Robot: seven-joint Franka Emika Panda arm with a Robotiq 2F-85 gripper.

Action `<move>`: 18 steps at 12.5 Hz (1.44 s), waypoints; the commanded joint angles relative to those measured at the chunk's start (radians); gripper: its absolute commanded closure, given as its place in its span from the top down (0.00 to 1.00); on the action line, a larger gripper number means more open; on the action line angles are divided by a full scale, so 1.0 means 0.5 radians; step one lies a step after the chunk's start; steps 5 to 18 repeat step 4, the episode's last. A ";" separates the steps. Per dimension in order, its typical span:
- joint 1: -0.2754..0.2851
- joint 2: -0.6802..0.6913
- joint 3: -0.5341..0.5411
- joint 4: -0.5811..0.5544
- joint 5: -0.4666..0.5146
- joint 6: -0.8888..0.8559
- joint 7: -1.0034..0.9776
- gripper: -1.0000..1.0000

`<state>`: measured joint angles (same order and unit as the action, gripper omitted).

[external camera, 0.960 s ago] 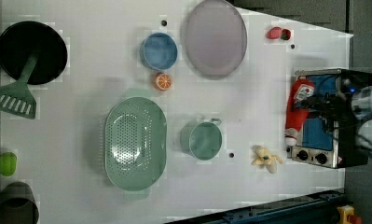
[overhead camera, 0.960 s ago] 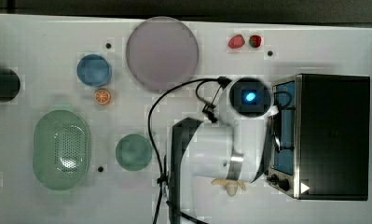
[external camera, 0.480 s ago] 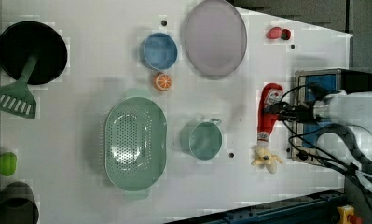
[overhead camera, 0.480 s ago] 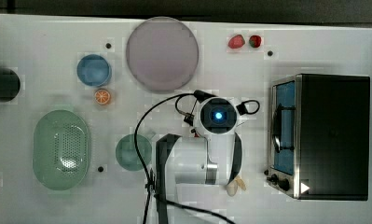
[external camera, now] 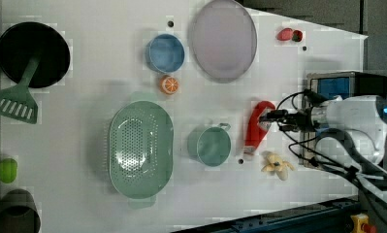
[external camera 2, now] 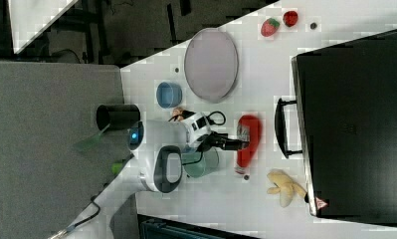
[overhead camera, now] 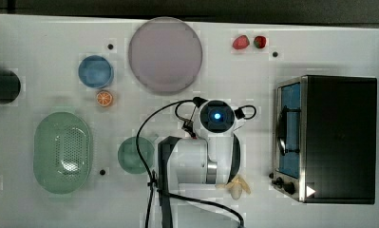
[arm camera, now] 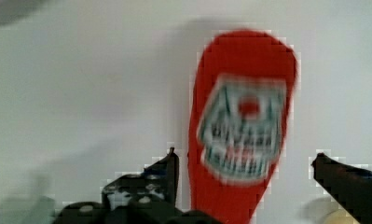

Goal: Pick ketchup from strainer and place it on the table

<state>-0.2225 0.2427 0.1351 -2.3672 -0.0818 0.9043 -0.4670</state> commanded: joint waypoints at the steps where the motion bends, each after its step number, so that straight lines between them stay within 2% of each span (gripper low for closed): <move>1: 0.003 -0.268 0.032 0.265 0.003 -0.207 0.185 1.00; 4: 0.004 -0.378 0.047 0.631 0.003 -0.812 0.580 1.00; 18: 0.004 -0.378 0.047 0.631 0.003 -0.812 0.580 1.00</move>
